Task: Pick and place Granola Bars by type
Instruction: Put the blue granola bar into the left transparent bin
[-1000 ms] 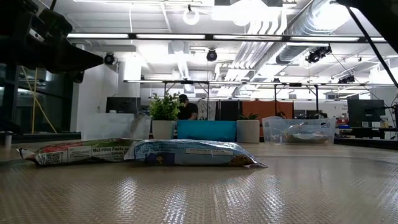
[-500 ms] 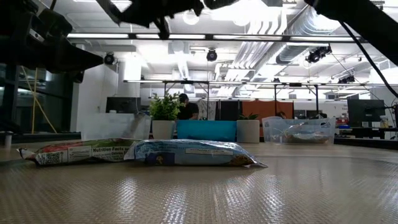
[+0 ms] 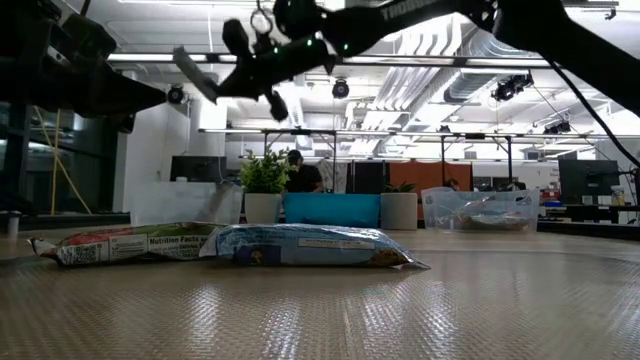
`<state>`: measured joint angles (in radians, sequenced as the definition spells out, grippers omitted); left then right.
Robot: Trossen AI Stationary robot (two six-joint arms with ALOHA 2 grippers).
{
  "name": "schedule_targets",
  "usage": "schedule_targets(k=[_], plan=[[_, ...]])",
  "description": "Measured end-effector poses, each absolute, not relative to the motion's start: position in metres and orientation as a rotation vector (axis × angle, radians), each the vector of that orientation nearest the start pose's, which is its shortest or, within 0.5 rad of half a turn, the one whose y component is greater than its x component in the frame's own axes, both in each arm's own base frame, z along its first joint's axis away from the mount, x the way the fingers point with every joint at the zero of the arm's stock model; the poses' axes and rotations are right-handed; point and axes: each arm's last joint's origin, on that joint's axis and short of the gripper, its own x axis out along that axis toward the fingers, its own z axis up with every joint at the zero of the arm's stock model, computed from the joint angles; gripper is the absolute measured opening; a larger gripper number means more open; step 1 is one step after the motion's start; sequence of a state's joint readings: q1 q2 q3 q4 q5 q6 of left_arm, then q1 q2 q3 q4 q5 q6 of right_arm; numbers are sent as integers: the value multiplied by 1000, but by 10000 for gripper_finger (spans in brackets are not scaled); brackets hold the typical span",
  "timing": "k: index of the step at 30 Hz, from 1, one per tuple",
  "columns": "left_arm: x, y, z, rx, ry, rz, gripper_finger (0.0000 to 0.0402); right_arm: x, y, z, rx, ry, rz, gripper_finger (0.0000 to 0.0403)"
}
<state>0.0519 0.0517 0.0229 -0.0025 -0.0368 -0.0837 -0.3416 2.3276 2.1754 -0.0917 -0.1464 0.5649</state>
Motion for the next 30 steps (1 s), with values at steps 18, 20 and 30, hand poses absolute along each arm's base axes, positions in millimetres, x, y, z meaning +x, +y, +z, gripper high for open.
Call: schedule_targets(k=[18,20,30], plan=[[99,6,167,-84,27,90,1,543,-194,215,1017,128,-279,0],[99,6,167,-84,28,90,1,544,-194,210,1057,131,-283,0],[99,6,167,-84,28,90,1,545,-194,202,1237,138,-307,0]])
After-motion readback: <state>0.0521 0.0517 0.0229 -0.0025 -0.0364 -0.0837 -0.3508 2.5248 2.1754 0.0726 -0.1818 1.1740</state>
